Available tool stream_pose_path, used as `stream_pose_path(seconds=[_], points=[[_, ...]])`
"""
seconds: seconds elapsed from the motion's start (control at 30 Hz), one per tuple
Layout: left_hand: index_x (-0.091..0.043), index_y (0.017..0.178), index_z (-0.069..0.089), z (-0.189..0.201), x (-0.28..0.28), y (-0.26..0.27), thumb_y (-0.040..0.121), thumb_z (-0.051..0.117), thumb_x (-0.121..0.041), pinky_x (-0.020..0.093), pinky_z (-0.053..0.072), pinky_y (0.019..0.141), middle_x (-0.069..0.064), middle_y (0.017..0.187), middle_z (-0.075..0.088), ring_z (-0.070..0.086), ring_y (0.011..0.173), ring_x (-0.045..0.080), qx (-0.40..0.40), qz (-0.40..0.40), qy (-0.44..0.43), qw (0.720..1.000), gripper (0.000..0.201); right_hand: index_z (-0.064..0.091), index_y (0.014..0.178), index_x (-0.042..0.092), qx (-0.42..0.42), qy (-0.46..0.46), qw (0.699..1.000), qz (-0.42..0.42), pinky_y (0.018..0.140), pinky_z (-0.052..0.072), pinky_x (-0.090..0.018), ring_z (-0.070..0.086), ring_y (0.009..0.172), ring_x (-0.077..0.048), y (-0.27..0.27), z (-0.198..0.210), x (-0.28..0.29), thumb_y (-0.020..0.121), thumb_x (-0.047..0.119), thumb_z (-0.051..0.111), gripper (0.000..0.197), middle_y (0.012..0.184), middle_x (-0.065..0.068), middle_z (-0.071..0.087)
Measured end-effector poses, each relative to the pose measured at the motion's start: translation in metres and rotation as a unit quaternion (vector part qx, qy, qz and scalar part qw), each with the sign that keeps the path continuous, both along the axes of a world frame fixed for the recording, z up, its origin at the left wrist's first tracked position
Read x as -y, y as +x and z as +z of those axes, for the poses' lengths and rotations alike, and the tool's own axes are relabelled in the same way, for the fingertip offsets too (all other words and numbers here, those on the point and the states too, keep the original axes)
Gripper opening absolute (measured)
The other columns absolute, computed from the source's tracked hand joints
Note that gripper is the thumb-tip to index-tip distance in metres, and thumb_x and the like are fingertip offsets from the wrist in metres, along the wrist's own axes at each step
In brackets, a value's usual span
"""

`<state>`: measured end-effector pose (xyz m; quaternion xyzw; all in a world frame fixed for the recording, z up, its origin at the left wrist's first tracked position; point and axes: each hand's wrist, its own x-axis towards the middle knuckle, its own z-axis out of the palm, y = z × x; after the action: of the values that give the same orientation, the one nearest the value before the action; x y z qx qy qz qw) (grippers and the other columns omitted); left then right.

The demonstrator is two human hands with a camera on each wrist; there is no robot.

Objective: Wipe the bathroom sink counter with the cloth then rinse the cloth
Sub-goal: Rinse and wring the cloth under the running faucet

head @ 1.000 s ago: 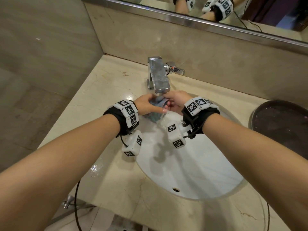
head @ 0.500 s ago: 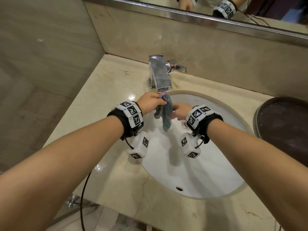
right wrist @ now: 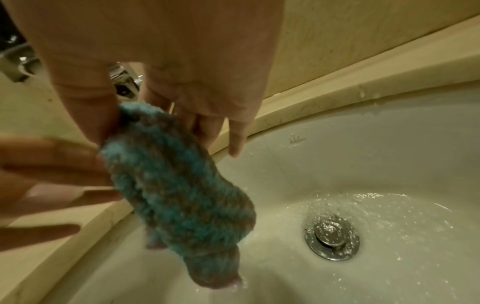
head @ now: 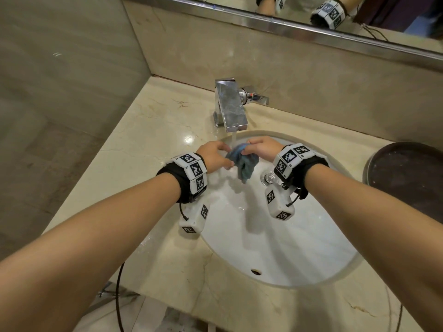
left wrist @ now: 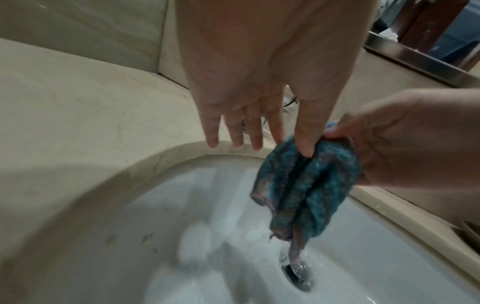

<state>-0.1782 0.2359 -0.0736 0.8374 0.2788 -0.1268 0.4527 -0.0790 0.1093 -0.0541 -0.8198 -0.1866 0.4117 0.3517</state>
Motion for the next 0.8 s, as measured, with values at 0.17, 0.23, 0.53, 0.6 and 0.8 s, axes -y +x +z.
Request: stream_pose_path(seconds=[0.17,0.23,0.53,0.6,0.8], points=[[-0.007,0.129,0.049,0.001,0.011,0.006,0.076,0.071,-0.010,0.034,0.041,0.105,0.010,0.132,0.055,0.051,0.123,0.025,0.045,-0.026,-0.005,0.999,0.057,0.052,0.063,0.021,0.015,0.023,0.999,0.039,0.058,0.038,-0.019,0.048,0.062,-0.008,-0.002,0.002,-0.006,0.085,0.011,0.062,0.026,0.065,0.003,0.051],[-0.004,0.124,0.052,0.003,0.012,0.008,0.076,0.071,-0.013,0.029,0.043,0.094,0.013,0.126,0.058,0.055,0.116,0.027,0.043,-0.033,0.026,0.998,0.052,0.050,0.062,0.019,0.022,0.022,0.998,0.057,0.058,0.038,-0.020,0.047,0.060,-0.008,-0.002,0.001,-0.006,0.084,0.011,0.064,0.028,0.063,0.003,0.049],[-0.026,0.064,0.050,0.007,-0.008,0.003,0.076,0.074,-0.020,0.021,0.037,0.060,-0.007,0.066,0.050,0.047,0.066,0.013,0.001,-0.082,0.027,0.996,0.028,0.063,0.078,0.017,0.027,-0.046,0.990,0.130,0.057,0.038,-0.018,0.050,0.063,-0.008,0.003,-0.001,-0.005,0.079,0.019,0.072,0.010,0.069,0.003,0.056],[-0.022,0.069,0.054,0.008,-0.009,0.004,0.081,0.069,-0.016,0.028,0.043,0.069,-0.004,0.069,0.053,0.050,0.071,0.016,0.029,-0.062,-0.011,0.998,0.021,0.066,0.088,0.014,0.055,-0.096,0.977,0.180,0.058,0.039,-0.020,0.052,0.068,-0.014,0.005,-0.001,-0.005,0.079,0.024,0.072,0.015,0.076,0.000,0.058],[0.001,0.112,0.055,0.012,0.003,0.006,0.095,0.050,-0.016,0.020,0.042,0.071,0.010,0.096,0.055,0.051,0.090,0.018,0.081,-0.001,-0.070,0.994,0.025,0.065,0.103,0.012,0.131,-0.194,0.937,0.259,0.076,0.041,-0.025,0.055,0.082,-0.021,0.013,-0.010,-0.006,0.078,0.021,0.074,0.028,0.088,-0.004,0.060]])
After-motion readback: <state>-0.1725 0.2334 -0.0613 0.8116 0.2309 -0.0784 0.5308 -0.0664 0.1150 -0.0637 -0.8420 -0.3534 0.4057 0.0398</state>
